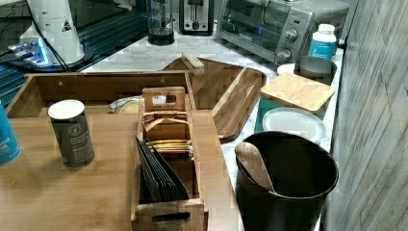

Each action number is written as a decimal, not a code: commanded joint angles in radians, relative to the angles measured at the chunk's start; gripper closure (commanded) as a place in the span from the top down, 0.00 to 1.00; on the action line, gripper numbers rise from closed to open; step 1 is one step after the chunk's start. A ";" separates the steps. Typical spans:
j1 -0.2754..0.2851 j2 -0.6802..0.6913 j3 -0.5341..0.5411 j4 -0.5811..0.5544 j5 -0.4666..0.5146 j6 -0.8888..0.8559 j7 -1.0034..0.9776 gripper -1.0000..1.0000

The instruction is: Close the drawer.

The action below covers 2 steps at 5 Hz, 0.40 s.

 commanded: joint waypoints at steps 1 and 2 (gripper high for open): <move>0.017 -0.163 0.018 -0.366 0.015 0.234 -0.443 0.00; 0.035 -0.211 0.029 -0.529 -0.021 0.347 -0.490 0.00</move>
